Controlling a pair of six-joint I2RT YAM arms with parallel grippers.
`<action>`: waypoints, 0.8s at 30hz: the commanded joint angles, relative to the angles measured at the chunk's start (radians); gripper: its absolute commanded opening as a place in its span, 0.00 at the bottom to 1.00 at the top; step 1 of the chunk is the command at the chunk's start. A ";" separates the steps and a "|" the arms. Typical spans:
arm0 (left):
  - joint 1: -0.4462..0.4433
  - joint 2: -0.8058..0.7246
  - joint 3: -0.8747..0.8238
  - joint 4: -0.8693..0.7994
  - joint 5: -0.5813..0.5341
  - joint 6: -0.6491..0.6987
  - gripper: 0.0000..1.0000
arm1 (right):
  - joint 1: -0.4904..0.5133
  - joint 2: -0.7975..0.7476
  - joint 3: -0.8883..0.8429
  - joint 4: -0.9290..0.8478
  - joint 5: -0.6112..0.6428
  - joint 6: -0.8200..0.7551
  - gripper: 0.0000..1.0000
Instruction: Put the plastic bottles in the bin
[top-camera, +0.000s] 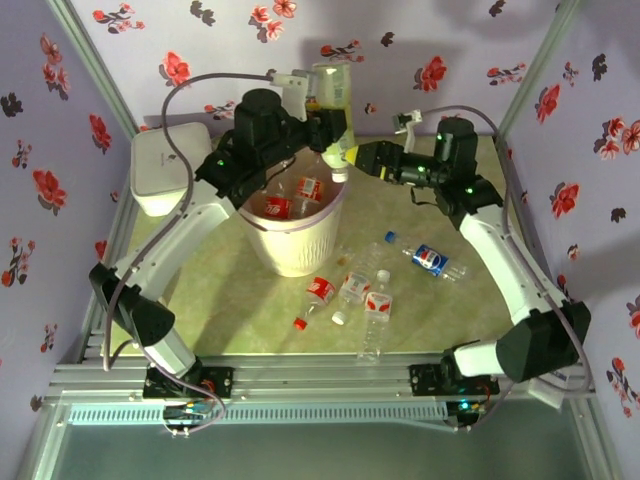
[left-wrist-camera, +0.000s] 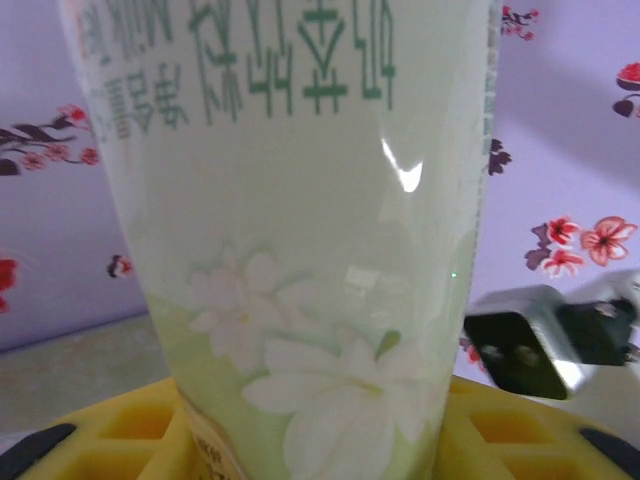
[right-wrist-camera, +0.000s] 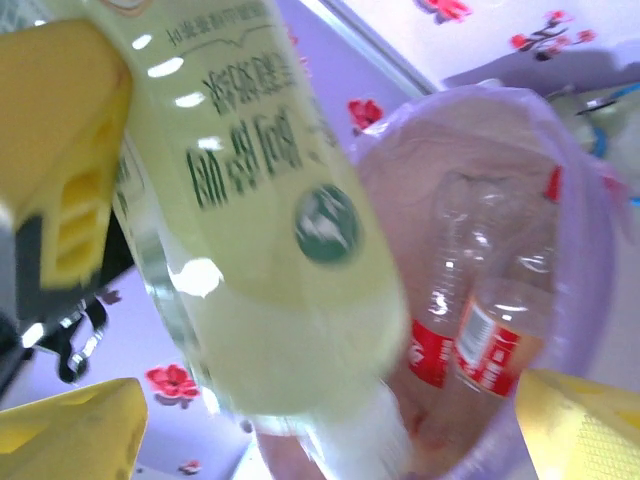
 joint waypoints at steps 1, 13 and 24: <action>0.040 -0.071 0.082 -0.158 -0.020 0.101 0.40 | -0.057 -0.070 0.006 -0.110 0.076 -0.115 0.96; 0.088 0.002 0.296 -0.834 -0.013 0.318 0.30 | -0.150 -0.083 -0.046 -0.307 0.208 -0.238 0.95; 0.053 0.010 0.079 -0.881 0.051 0.315 0.26 | -0.160 -0.059 -0.057 -0.362 0.260 -0.280 0.95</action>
